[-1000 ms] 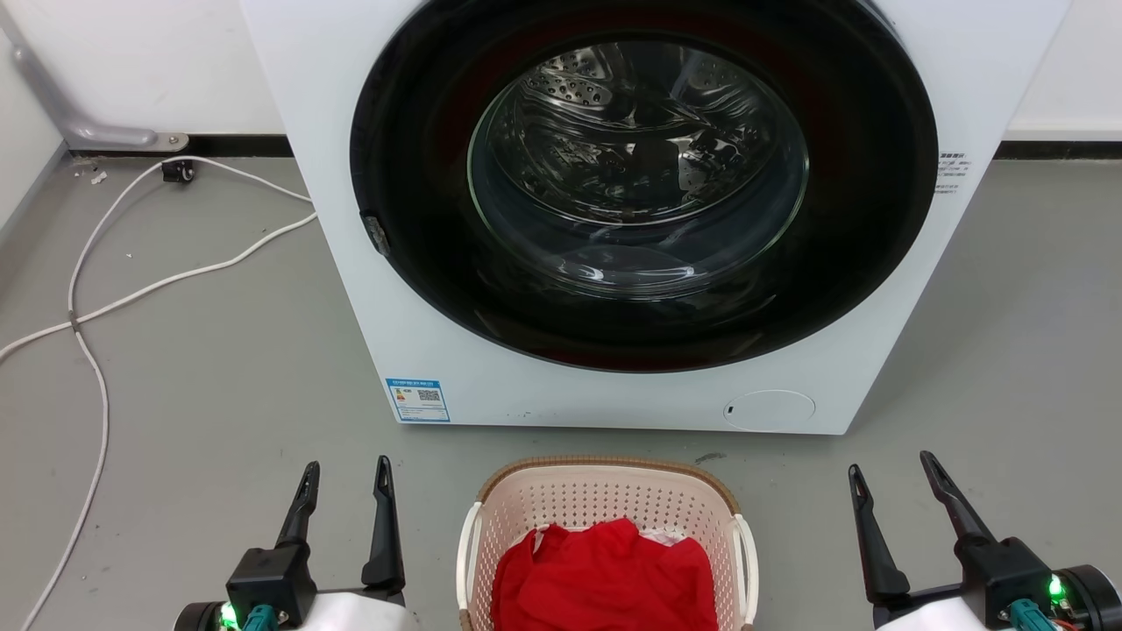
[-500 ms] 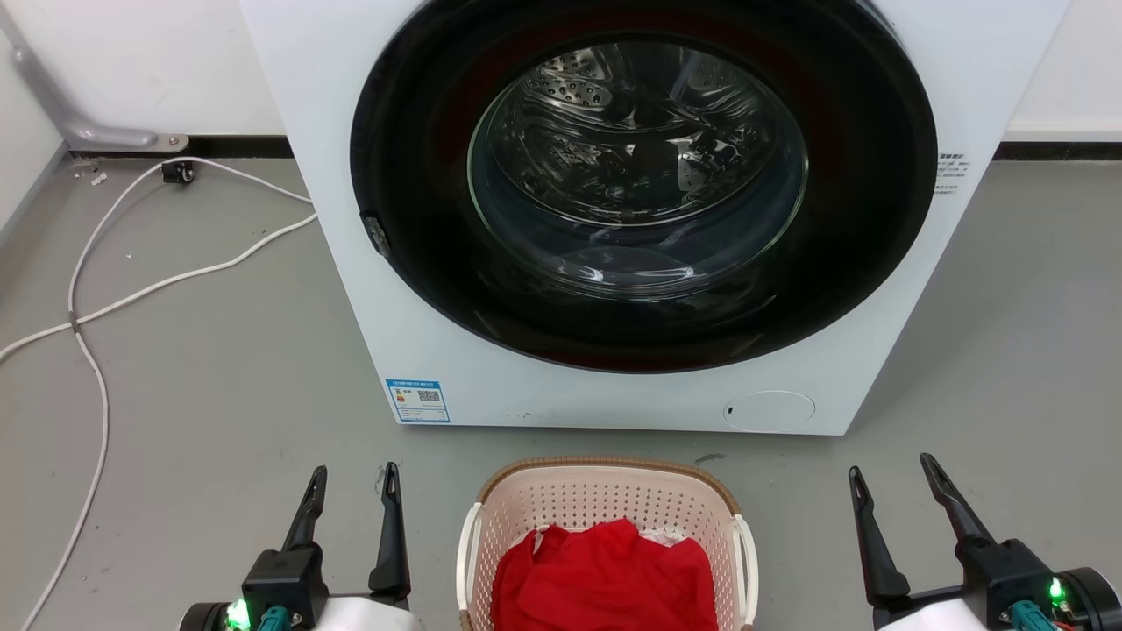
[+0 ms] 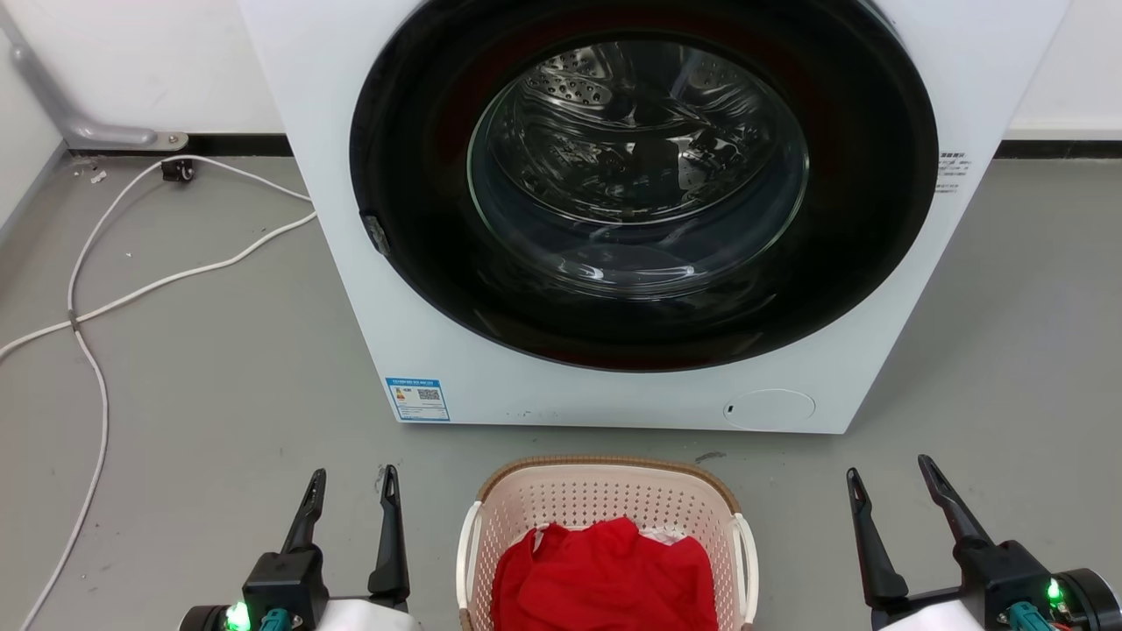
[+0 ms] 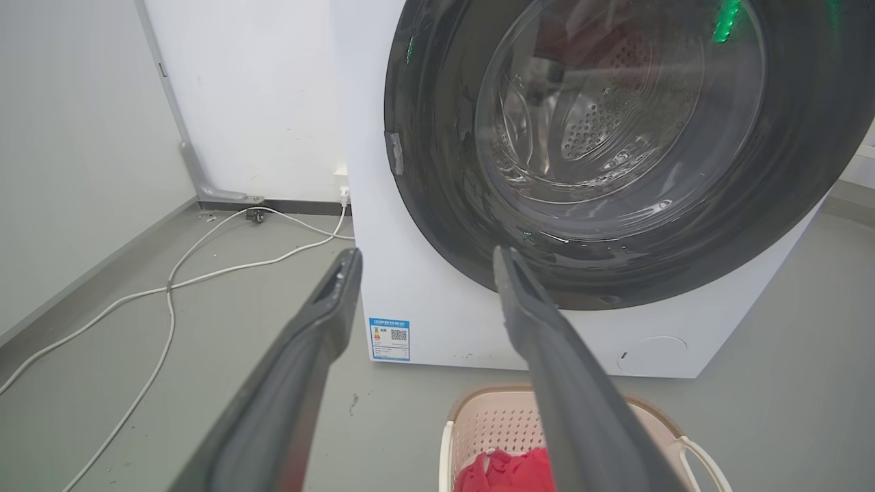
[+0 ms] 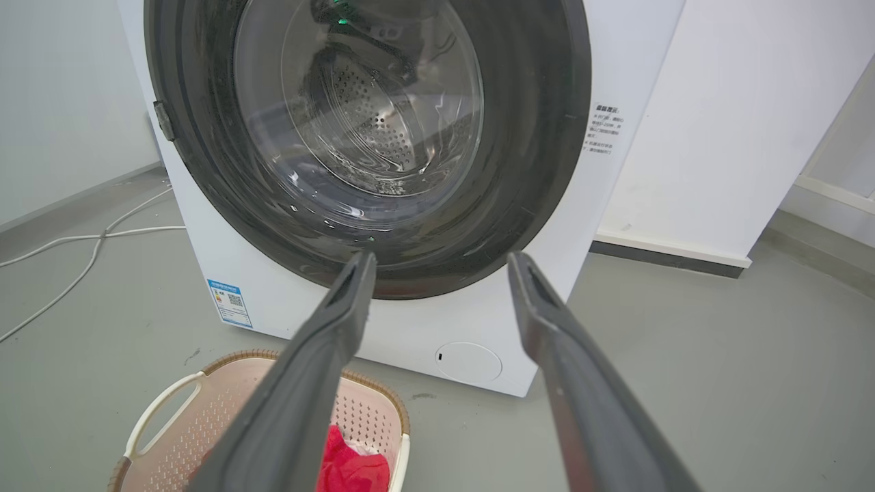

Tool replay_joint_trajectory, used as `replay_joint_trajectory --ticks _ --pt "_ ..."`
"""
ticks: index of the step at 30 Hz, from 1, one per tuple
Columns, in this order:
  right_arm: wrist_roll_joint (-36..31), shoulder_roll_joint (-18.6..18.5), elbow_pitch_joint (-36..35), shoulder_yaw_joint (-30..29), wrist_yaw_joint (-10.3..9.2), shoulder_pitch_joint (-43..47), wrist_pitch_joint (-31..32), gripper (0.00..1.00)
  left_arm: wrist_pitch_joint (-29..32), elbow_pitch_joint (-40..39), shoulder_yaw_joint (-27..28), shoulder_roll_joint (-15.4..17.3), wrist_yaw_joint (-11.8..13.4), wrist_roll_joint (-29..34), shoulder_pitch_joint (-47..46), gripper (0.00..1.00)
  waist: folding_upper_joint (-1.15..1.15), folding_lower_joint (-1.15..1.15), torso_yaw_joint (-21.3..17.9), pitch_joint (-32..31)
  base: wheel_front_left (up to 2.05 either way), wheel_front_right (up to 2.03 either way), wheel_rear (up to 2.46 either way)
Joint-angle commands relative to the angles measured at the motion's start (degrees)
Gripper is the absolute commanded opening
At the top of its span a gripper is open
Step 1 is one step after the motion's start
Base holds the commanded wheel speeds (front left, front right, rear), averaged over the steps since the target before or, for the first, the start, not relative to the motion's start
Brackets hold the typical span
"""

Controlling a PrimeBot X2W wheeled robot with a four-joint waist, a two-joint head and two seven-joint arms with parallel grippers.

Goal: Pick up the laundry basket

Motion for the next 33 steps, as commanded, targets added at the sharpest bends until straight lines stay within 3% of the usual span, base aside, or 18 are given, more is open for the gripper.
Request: replay_joint_trajectory --ticks 1,7,15,27,33 --pt "0.24 0.07 -0.16 0.01 -0.04 0.26 -0.22 1.00 -0.29 -0.11 0.15 0.01 0.24 0.32 0.16 1.00 0.00 0.00 -0.02 0.20 0.00 0.00 0.00" --pt "0.07 0.07 0.36 -0.36 -0.04 -2.39 -0.21 1.00 -0.29 1.08 0.92 0.02 -0.43 0.77 -2.51 1.00 0.00 0.00 0.17 1.72 0.00 0.00 0.00" --pt "-1.86 0.07 4.09 0.88 -0.04 -10.12 -0.18 1.00 -0.24 6.97 1.84 0.32 -2.82 3.69 -11.19 1.00 0.00 0.00 0.04 8.54 0.00 0.00 0.00" --pt "-7.63 0.07 25.25 4.07 -0.04 -24.09 -0.18 1.00 -0.24 25.49 0.55 1.96 -4.80 5.73 -26.39 1.00 0.00 0.00 -0.86 19.70 0.00 0.00 0.00" --pt "-11.10 0.07 38.52 4.26 -0.05 -31.94 -0.18 1.00 -0.24 39.88 -1.66 2.61 -6.84 6.46 -34.32 1.00 0.00 0.00 -1.15 25.35 0.00 0.00 0.00"
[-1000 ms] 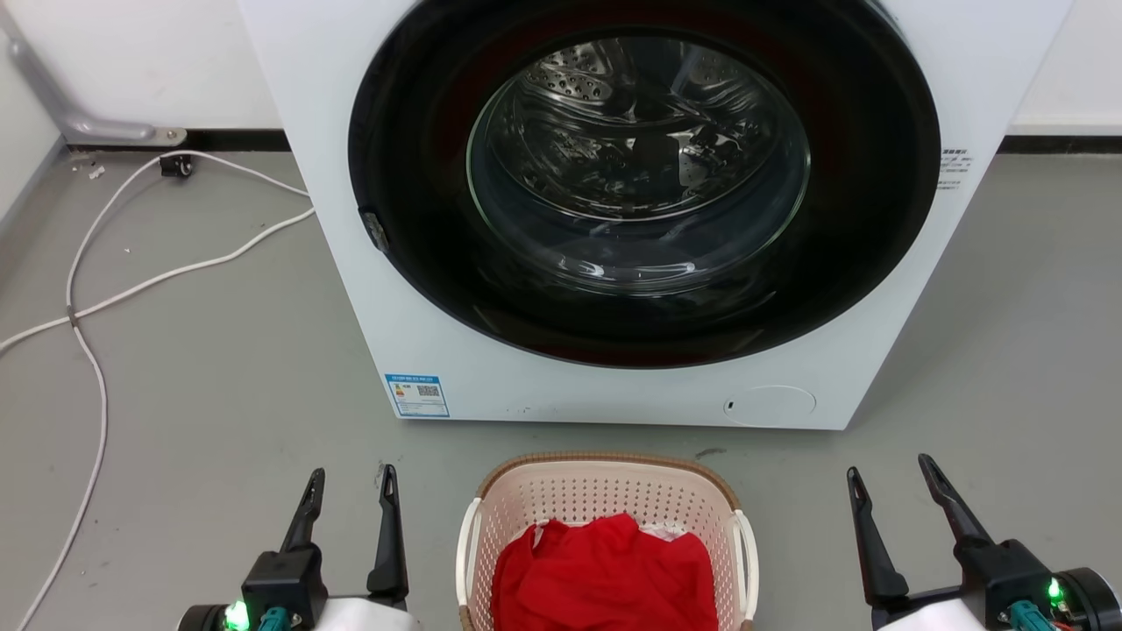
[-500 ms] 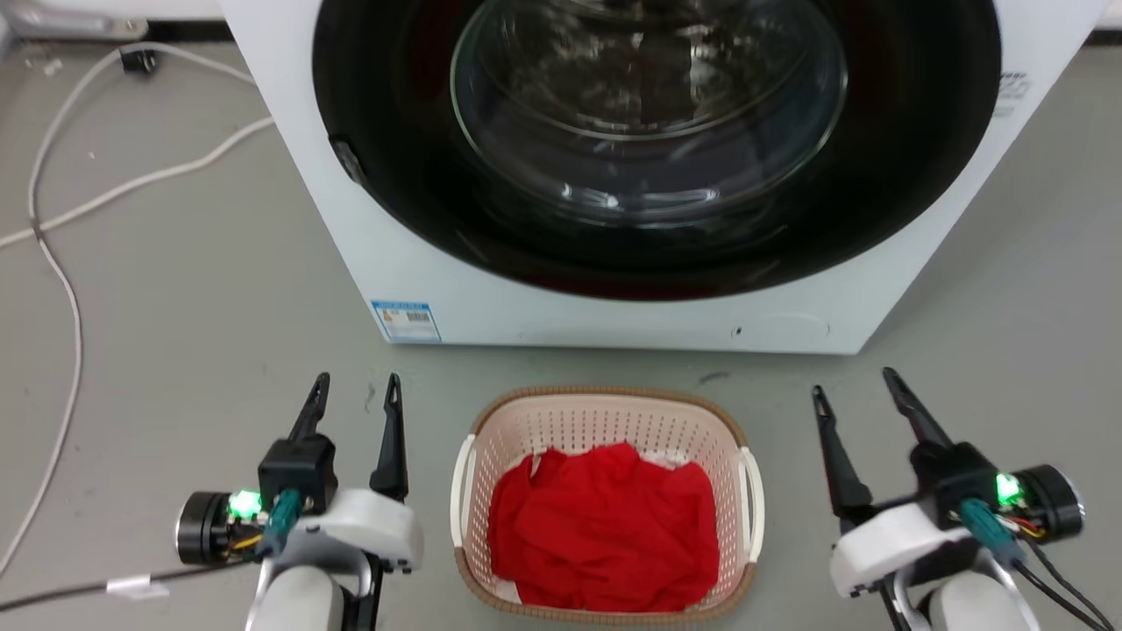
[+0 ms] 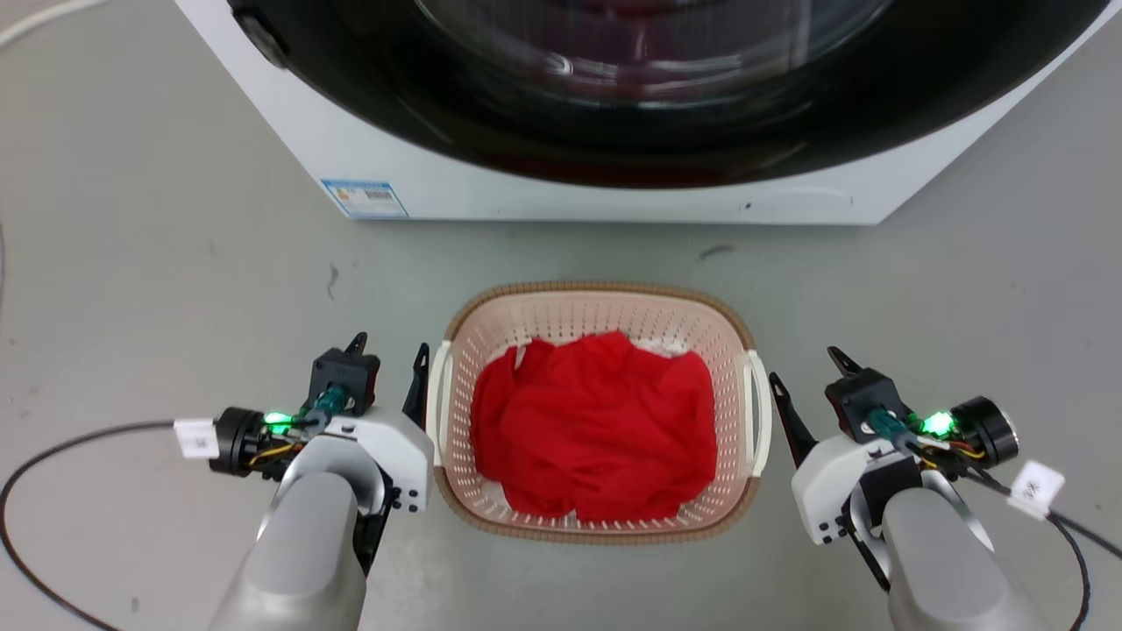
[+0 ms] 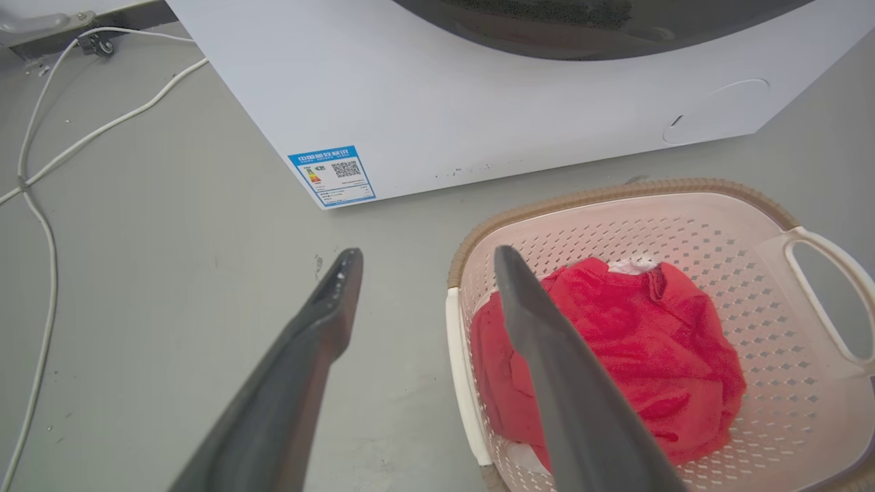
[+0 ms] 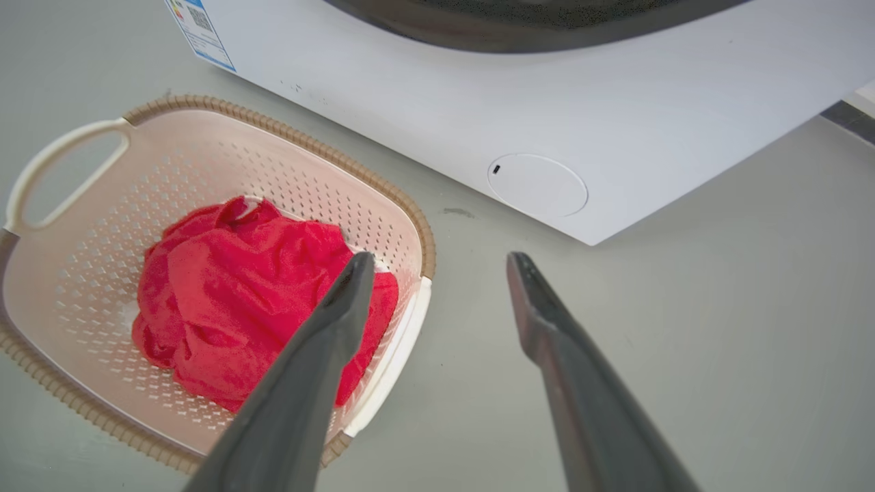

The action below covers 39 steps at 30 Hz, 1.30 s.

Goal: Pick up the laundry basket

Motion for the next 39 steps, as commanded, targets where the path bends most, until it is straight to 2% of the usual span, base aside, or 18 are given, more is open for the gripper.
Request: replay_joint_trajectory --ticks 1,8,14,24,34,35,36,37,39 --pt "-0.72 0.07 2.30 0.02 -0.04 -1.98 -0.12 1.00 -0.17 2.16 -0.31 0.28 -0.42 0.22 -2.02 1.00 0.00 -0.01 -0.32 3.24 0.00 0.00 0.00" --pt "-0.74 0.07 14.85 1.73 -0.05 -10.47 1.61 1.00 0.02 15.40 -1.99 0.46 -2.07 -0.19 -10.38 1.00 0.00 -0.01 -0.71 9.01 0.00 0.00 0.00" --pt "2.38 0.07 22.06 5.22 -0.05 -15.92 4.93 1.00 1.01 22.07 -3.40 0.44 -2.79 -0.62 -15.39 1.00 0.00 -0.01 -1.00 13.74 0.00 0.00 0.00" --pt "7.34 0.07 26.22 9.86 -0.05 -20.92 8.33 1.00 2.94 25.36 -5.02 0.03 -3.41 -1.75 -19.60 1.00 0.00 -0.01 -1.37 20.22 0.00 0.00 0.00" --pt "7.65 0.07 27.33 9.74 -0.05 -24.63 8.54 1.00 5.00 26.25 -7.04 -0.37 -3.52 -2.67 -22.15 1.00 0.00 -0.01 -1.24 24.91 0.00 0.00 0.00" --pt "7.70 0.07 27.41 9.76 -0.05 -24.84 8.64 0.92 4.92 26.22 -7.15 -0.40 -3.53 -2.75 -22.42 0.32 0.00 -0.01 -1.20 25.07 0.00 0.00 0.00" --pt "7.69 0.07 27.26 9.75 -0.05 -25.20 8.22 0.15 4.76 26.24 -7.28 -0.41 -3.54 -2.86 -22.67 0.00 0.00 -0.01 -1.18 25.22 0.00 0.00 0.00" --pt "7.65 0.07 27.27 9.80 -0.05 -25.42 8.13 0.00 5.09 26.25 -7.42 -0.44 -3.53 -3.04 -22.78 0.00 0.00 -0.01 -1.15 25.33 0.00 0.00 0.00" --pt "8.18 -0.03 27.51 9.95 -0.06 -25.28 8.45 0.00 5.53 26.32 -7.69 -0.51 -3.55 -3.28 -22.65 0.00 0.00 -0.01 -1.04 25.40 0.00 0.00 0.00"
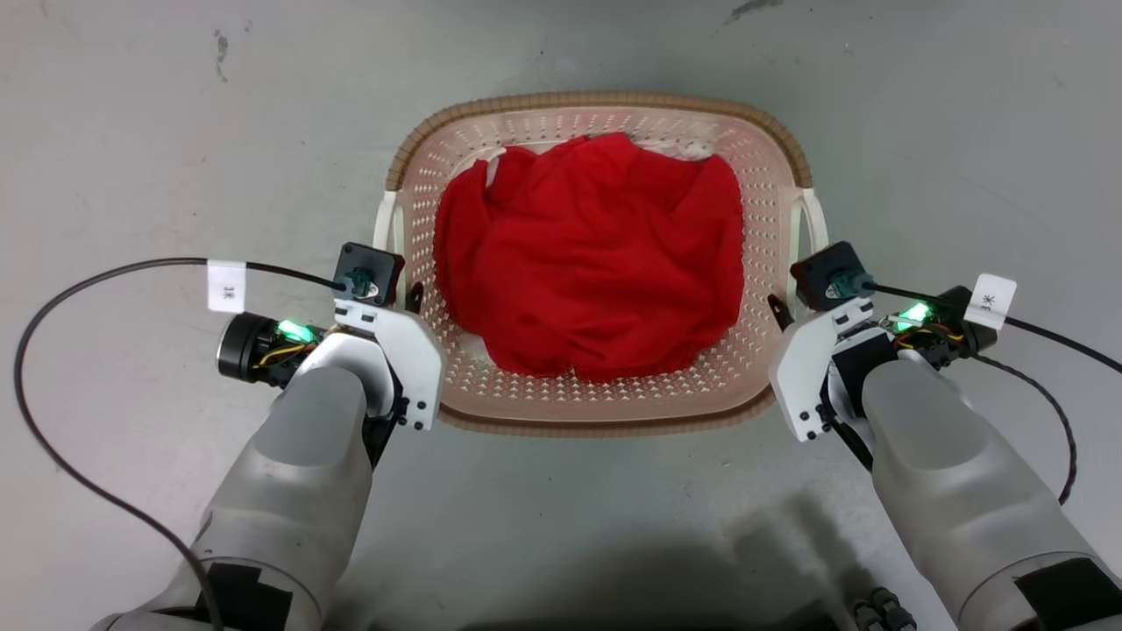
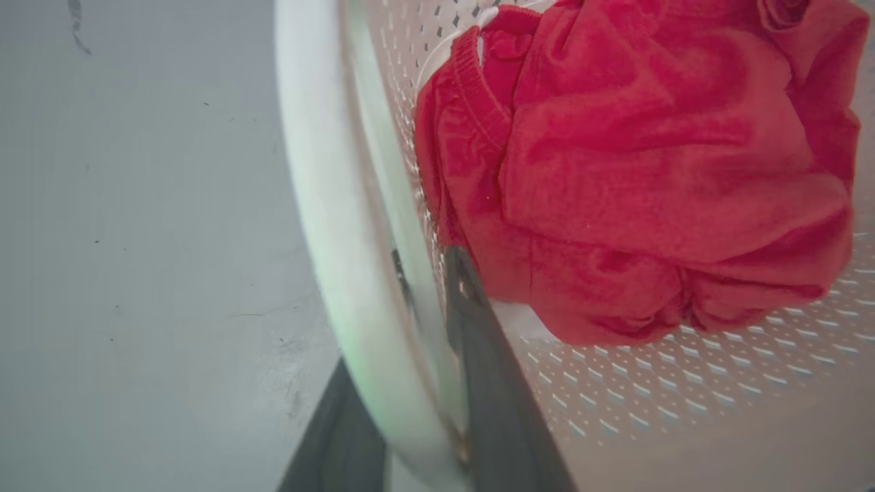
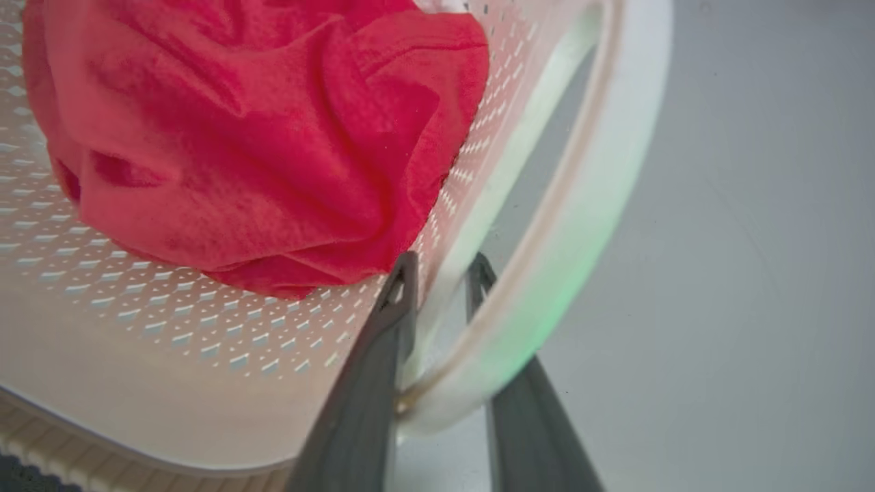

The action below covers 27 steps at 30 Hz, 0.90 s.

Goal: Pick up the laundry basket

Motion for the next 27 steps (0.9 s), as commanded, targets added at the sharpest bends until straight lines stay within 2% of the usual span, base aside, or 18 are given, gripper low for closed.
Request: replay_joint_trajectory --ticks 1,7,14,27 --pt "0.35 -0.28 0.19 0.14 -0.10 -0.92 -0.08 0.00 0.23 0.04 -0.32 -0.04 -0.01 -0.09 -0.42 0.00 0.00 -0.01 0.07 -0.06 0.00 0.00 0.00" --pt "1.63 -0.27 0.51 1.15 -0.08 -0.05 0.27 0.00 0.39 0.12 -1.39 -0.39 -0.04 -1.11 1.08 0.00 0.00 -0.01 0.21 -1.47 0.00 0.00 0.00" --pt "4.04 -0.20 0.86 3.55 -0.08 2.49 1.12 0.00 1.52 0.16 -3.03 -0.85 -0.06 -2.84 3.86 0.00 0.00 -0.01 0.58 -6.17 0.00 0.00 0.00" --pt "13.74 0.01 -0.31 13.50 -0.07 8.72 6.40 0.00 6.24 0.16 -7.84 -1.47 -0.12 -8.11 11.42 0.00 0.00 -0.01 0.68 -18.63 0.00 0.00 0.00"
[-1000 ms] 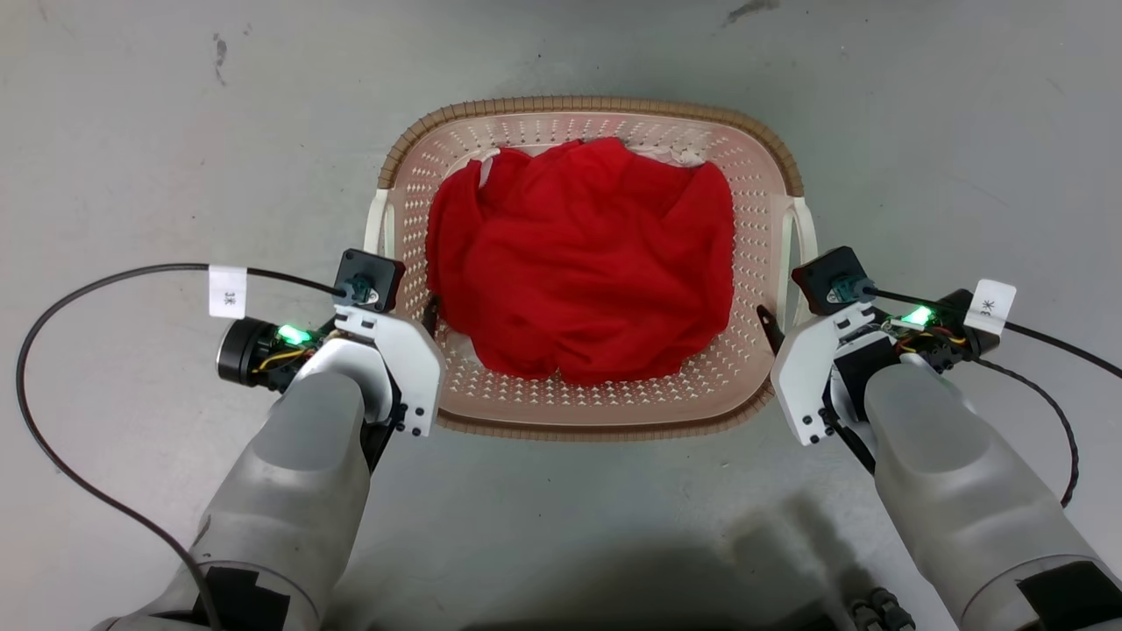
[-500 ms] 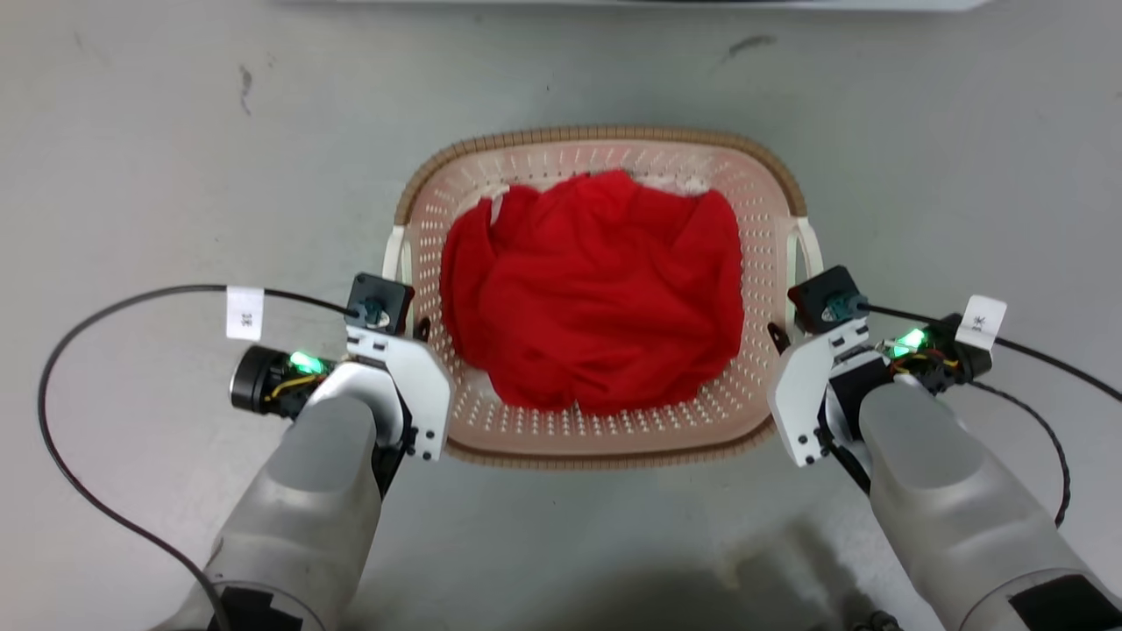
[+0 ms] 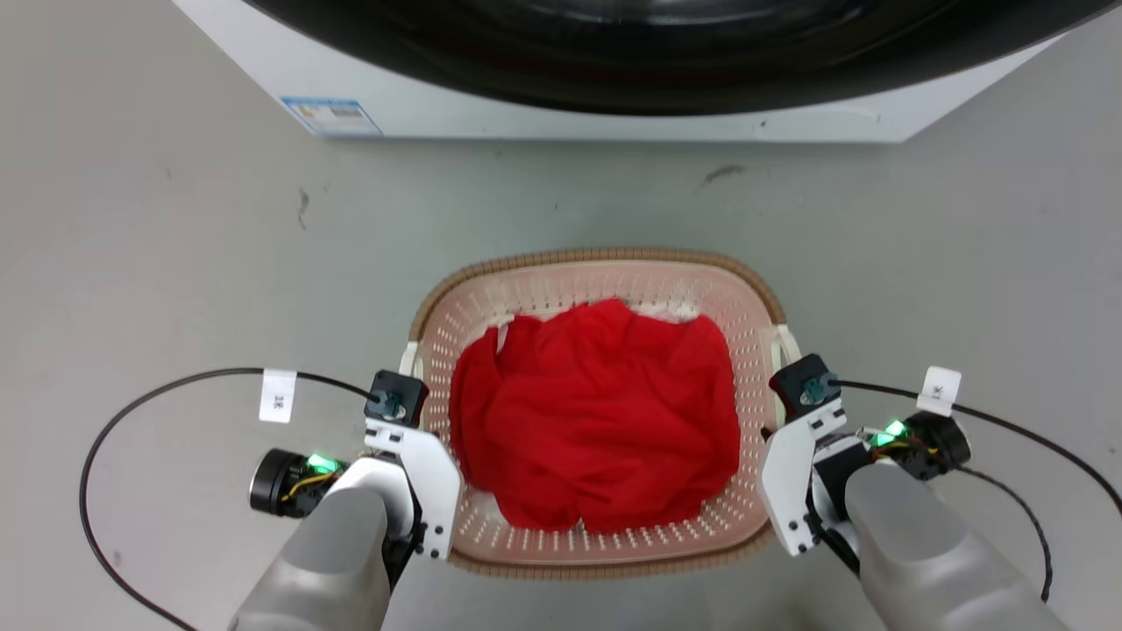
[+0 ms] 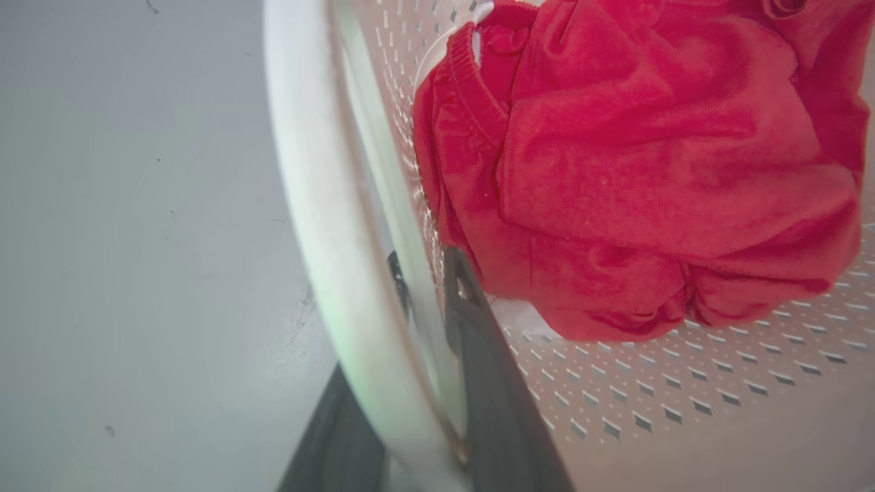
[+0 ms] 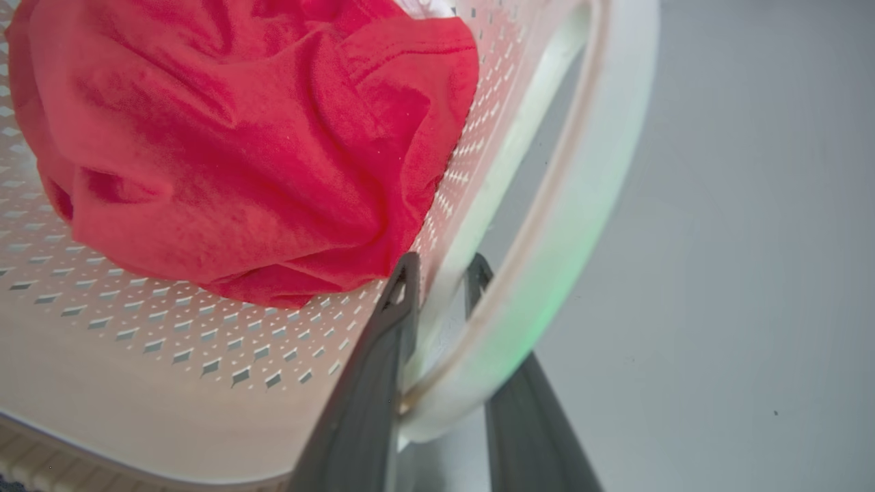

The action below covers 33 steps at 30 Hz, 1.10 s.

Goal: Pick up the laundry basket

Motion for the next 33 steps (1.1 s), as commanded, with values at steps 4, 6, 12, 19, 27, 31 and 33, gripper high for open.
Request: replay_joint_trajectory --ticks 4,6,12,19,27,31,33 --pt "4.12 0.29 -1.39 4.24 -0.02 2.40 2.30 0.00 2.42 0.02 -2.66 -0.44 -0.20 -2.32 3.37 0.00 0.00 0.01 0.03 -7.34 0.00 0.00 0.00" --pt "5.55 0.36 -1.66 5.93 -0.02 3.37 3.34 0.00 3.43 0.00 -3.69 -0.51 -0.21 -3.54 4.42 0.00 0.00 0.01 -0.03 -9.36 0.00 0.00 0.00" --pt "10.20 0.51 -2.41 11.13 0.05 6.35 6.35 0.00 6.28 -0.05 -6.94 -0.70 -0.34 -7.04 7.82 0.00 0.00 0.01 -0.18 -15.38 0.00 0.00 0.00" --pt "14.05 0.62 -2.27 15.33 0.06 8.98 8.46 0.00 8.71 -0.99 -10.46 -0.76 -0.37 -10.60 11.17 0.00 0.00 0.01 -0.05 -20.83 0.00 0.00 0.00" --pt "18.81 0.64 -2.22 20.34 0.06 12.40 11.40 0.00 12.13 -2.64 -14.52 0.14 -0.39 -15.74 14.87 0.00 0.00 0.01 -0.22 -27.13 0.00 0.00 0.00" --pt "21.20 0.64 -2.49 22.74 0.07 14.18 12.78 0.00 13.58 -3.36 -16.59 0.65 -0.40 -18.22 16.82 0.00 0.00 0.01 -0.56 -30.00 0.00 0.00 0.00" --pt "22.24 0.66 -2.57 23.94 0.07 14.74 13.33 0.00 14.11 -3.64 -17.50 0.91 -0.40 -19.24 17.71 0.00 0.00 0.01 -0.74 -31.36 0.00 0.00 0.00"
